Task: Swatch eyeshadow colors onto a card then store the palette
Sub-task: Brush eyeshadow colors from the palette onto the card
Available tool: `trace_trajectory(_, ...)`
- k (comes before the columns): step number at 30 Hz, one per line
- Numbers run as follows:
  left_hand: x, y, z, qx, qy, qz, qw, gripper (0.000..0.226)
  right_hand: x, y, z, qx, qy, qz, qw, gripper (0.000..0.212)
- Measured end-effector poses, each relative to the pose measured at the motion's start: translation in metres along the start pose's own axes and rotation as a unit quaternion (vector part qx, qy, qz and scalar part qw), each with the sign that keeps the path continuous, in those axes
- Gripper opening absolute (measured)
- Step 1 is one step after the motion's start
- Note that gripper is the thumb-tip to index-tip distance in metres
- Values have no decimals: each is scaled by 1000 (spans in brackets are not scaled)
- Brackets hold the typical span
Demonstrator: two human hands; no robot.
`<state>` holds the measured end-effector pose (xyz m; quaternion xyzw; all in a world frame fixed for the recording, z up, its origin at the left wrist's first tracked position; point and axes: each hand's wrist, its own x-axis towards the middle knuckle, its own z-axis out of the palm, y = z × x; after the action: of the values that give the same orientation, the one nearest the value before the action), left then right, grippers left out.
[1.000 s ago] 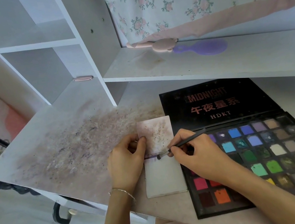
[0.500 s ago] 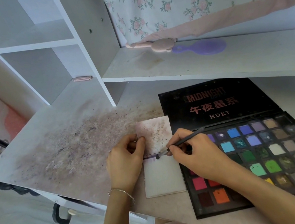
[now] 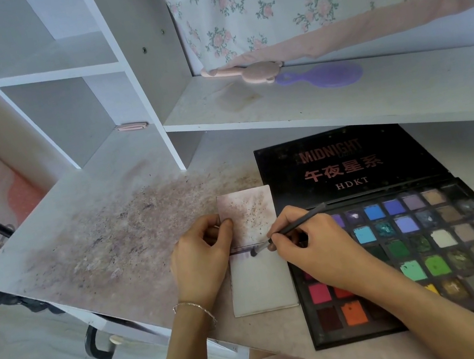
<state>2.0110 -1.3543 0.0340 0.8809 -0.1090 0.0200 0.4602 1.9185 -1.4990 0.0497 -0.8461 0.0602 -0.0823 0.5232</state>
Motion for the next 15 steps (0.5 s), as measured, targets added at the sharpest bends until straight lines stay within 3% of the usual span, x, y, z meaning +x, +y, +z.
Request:
trace_trajectory(11, 0, 0, 0, 2, 1, -3, 1000, 7, 0, -1, 1, 5, 23, -16, 1000, 14)
trace_trajectory(15, 0, 0, 0, -1, -2, -5, 1000, 6, 0, -3, -3, 91, 72, -13, 993, 19)
